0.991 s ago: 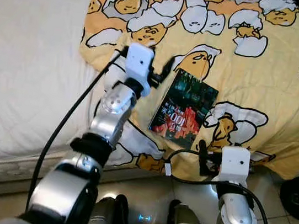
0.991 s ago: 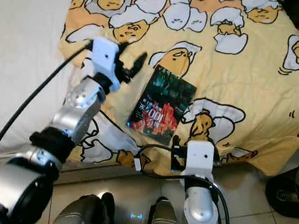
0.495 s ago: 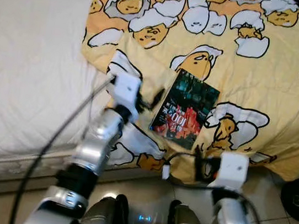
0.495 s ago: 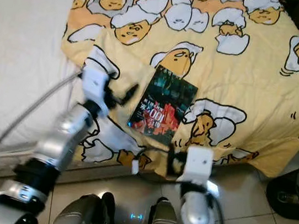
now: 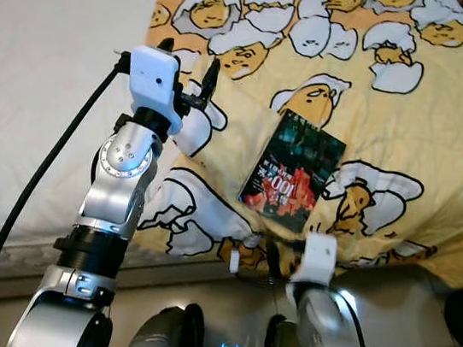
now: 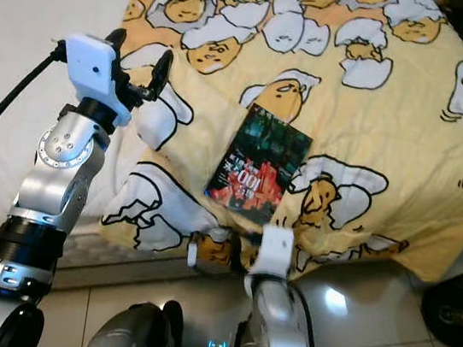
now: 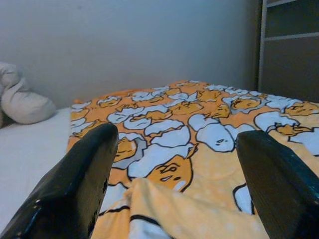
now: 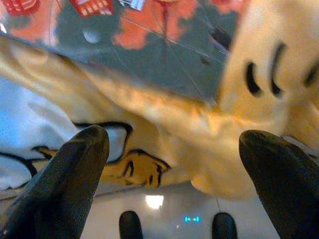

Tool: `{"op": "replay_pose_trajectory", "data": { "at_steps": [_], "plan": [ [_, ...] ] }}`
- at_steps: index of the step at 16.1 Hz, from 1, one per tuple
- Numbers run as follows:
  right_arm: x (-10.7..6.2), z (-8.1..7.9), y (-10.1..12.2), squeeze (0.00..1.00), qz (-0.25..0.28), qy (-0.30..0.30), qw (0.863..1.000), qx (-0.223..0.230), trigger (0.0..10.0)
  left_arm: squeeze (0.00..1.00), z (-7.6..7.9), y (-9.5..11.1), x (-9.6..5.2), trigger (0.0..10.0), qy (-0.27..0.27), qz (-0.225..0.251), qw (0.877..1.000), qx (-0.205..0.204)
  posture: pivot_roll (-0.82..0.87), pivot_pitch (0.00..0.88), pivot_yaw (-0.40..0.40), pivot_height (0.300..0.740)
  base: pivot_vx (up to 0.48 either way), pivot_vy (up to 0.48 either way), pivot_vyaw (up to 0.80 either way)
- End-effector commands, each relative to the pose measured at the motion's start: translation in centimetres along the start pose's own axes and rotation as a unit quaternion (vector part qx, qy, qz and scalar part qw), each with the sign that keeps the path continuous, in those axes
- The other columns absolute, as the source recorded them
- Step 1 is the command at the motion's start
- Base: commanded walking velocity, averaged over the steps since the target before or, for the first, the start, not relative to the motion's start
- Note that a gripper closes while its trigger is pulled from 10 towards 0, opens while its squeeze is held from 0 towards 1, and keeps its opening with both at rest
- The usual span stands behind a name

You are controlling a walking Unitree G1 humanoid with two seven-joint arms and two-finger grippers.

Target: Clean up the room

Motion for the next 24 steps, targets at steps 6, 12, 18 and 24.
{"op": "replay_pose_trajectory", "data": {
  "at_steps": [6,12,18,24],
  "plan": [
    [2.7,-1.0,-0.1,0.0,-0.024,0.008,1.0,0.011,10.0,0.0,-1.0,-0.6,-1.1,10.0,0.027,-0.025,0.999,0.004,-0.12,0.222,0.112,0.723,0.0,0.0,0.0],
    [4.9,0.7,6.9,0.0,0.098,-0.029,0.993,-0.062,10.0,0.0,-0.8,-0.5,-1.1,10.0,0.027,-0.03,0.999,0.001,-0.12,0.222,0.101,0.723,0.0,0.0,0.0],
    [4.6,0.8,16.9,0.0,0.268,-0.046,0.959,-0.083,10.0,0.0,-0.6,-0.5,-0.9,10.0,0.028,-0.029,0.999,-0.003,-0.13,0.209,0.09,0.723,0.0,0.0,0.0],
    [2.6,0.4,2.6,0.0,0.048,-0.001,0.998,-0.035,10.0,0.0,-0.3,-1.9,-1.1,10.0,0.014,-0.07,0.997,0.011,-0.15,0.199,0.077,0.723,0.0,0.0,0.0]
  ]
}}
Point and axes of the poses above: a point about 5 cm out from each wrist's last joint towards the gripper, its own x axis pointing out of the wrist towards the gripper, its own y axis along the axis of the wrist's last joint, z = x × y, the point moved 1 cm from there along x, pointing out of the wrist towards the gripper, and after that the axes turned 7 degrees about -x, right-handed, at the moved point
